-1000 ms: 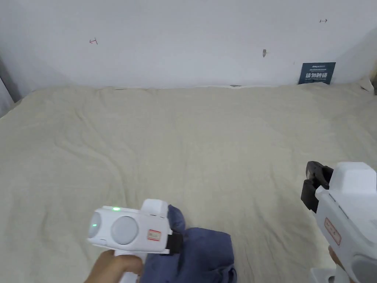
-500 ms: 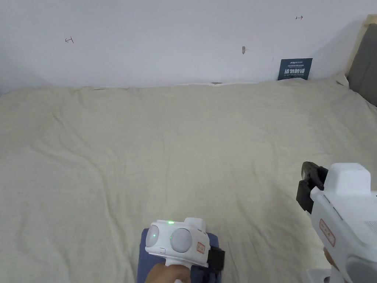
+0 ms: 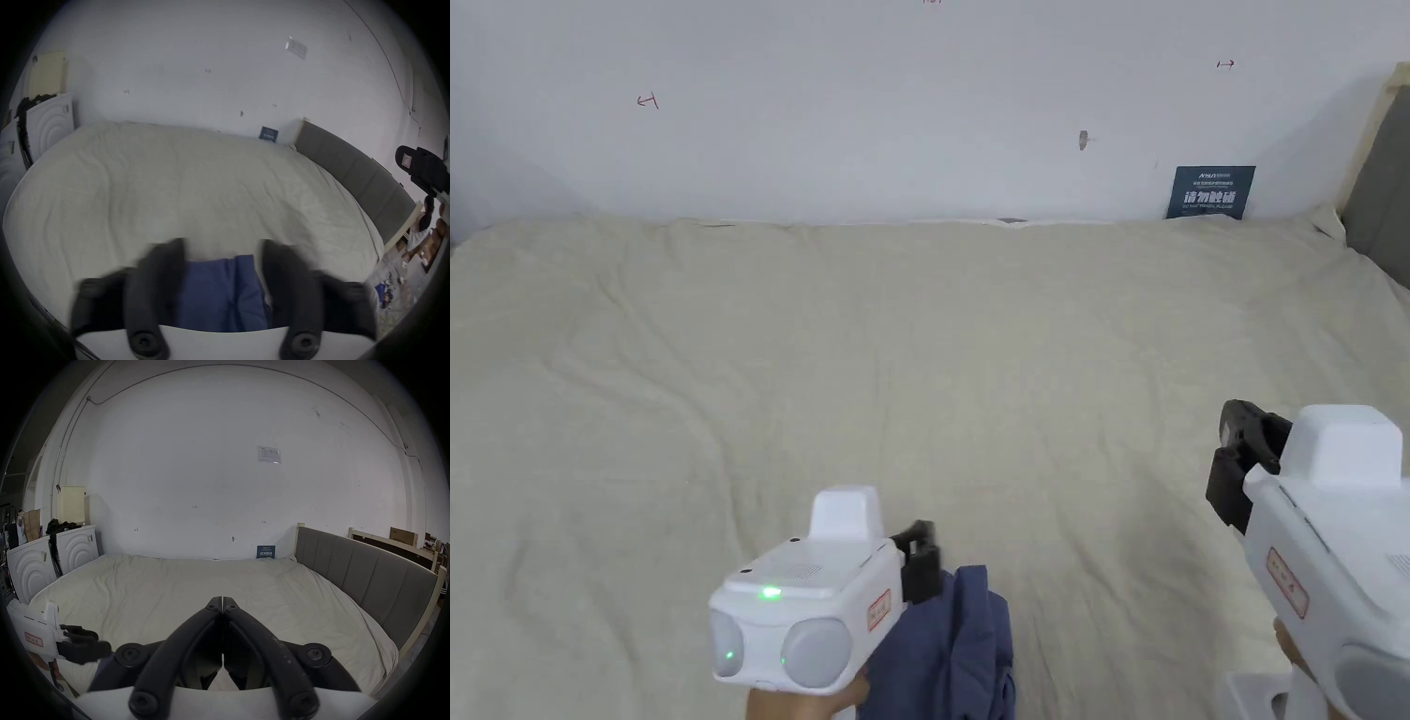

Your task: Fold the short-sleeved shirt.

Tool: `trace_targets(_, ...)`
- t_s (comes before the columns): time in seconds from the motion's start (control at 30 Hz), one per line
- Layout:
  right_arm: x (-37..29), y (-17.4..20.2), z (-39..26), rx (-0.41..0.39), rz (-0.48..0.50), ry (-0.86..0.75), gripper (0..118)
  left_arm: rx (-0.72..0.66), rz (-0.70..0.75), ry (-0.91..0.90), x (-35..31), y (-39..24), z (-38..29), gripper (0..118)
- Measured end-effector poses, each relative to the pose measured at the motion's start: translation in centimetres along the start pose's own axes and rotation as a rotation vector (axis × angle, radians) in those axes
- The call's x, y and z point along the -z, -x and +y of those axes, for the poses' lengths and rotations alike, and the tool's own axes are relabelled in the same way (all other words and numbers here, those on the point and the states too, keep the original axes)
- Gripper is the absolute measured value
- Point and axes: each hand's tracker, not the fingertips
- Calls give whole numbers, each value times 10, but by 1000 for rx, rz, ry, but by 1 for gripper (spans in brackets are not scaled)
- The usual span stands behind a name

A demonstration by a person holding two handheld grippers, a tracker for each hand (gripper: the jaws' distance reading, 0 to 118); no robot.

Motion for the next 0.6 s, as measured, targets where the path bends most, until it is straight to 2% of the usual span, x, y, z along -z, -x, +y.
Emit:
trace_targets(0.03, -1, 1, 0, -1, 2, 0, 2, 21, 24, 4, 2, 3, -5, 3)
trace_targets(0.07, -1, 1, 0, -2, 4, -1, 2, 29, 38, 21, 6, 5, -10, 1)
trace_targets(0.2, 0, 3, -1, -8, 11, 3, 2, 36, 21, 68, 22, 18, -32, 0)
trace_targets(0.6, 8, -5, -13, -7, 2, 38, 2, 123, -71, 205, 78, -46, -92, 0)
